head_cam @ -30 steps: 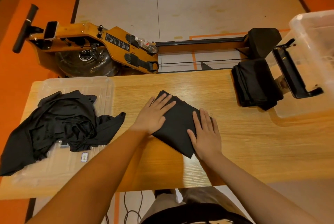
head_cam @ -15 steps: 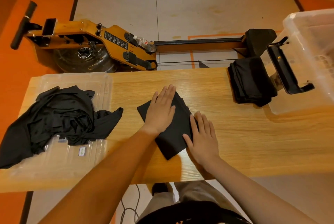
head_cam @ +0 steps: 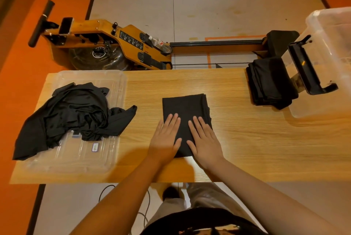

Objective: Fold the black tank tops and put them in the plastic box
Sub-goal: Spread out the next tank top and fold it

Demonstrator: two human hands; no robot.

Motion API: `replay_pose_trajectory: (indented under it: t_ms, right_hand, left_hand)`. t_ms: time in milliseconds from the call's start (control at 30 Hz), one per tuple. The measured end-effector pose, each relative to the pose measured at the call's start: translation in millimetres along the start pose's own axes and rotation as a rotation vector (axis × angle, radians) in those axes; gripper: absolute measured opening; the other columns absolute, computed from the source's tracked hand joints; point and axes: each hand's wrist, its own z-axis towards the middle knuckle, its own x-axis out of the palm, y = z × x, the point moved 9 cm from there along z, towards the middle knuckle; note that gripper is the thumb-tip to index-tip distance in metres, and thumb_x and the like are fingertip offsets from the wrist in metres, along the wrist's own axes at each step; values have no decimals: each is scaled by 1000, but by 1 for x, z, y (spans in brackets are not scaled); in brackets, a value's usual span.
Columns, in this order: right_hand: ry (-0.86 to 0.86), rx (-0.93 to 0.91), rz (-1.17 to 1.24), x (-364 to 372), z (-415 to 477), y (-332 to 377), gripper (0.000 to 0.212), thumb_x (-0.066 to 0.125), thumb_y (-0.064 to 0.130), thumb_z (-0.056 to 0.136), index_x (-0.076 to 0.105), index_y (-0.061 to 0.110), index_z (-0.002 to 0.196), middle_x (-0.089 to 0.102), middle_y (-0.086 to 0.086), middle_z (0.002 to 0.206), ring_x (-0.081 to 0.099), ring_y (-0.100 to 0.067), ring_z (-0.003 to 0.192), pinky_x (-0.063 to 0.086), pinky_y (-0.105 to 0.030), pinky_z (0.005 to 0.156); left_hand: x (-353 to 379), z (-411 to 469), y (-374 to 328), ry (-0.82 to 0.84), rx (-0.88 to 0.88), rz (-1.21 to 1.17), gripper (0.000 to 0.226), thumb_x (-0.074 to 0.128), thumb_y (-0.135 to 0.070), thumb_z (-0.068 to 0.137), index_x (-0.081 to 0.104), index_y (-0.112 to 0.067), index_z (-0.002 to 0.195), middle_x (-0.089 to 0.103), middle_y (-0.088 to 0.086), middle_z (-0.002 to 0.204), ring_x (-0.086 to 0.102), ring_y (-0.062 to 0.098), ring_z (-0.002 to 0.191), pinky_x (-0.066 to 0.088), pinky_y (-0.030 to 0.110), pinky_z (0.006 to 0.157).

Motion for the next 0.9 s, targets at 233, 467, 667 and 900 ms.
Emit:
replay_pose_trajectory:
  t_ms: [233, 467, 667, 900]
  right_hand:
    - [55, -189, -23, 4, -34, 5, 73, 32, 57, 97, 24, 8, 151, 20, -8, 159, 8, -19, 148, 7, -36, 118]
    - [106, -256, 3, 14, -68, 15, 108, 35, 84, 79, 17, 8, 153, 8, -10, 161, 3, -22, 149, 5, -39, 119]
    - [35, -238, -50, 21, -90, 22, 98, 81, 23, 71, 24, 10, 150, 26, -12, 156, 18, -24, 146, 12, -38, 116]
    - [-54, -282, -11, 14, -119, 28, 93, 76, -9, 64, 35, 11, 145, 41, -11, 149, 34, -23, 139, 7, -33, 118]
  left_hand:
    - [5, -35, -21, 43, 178, -39, 67, 33, -42, 97, 13, -10, 153, 15, 9, 160, 4, 20, 149, 6, 36, 119]
    - [18, -71, -31, 140, 205, -32, 108, 29, -84, 81, 12, -5, 154, 4, 9, 162, -3, 21, 150, 2, 39, 120]
    - [25, -92, -34, 156, 195, 103, 113, 83, -45, 65, 19, -6, 150, 17, 12, 157, 4, 25, 149, 1, 38, 121]
    - [23, -128, -42, 102, 203, 61, 99, 69, 12, 66, 19, -11, 149, 12, 8, 156, 11, 22, 145, 9, 41, 115]
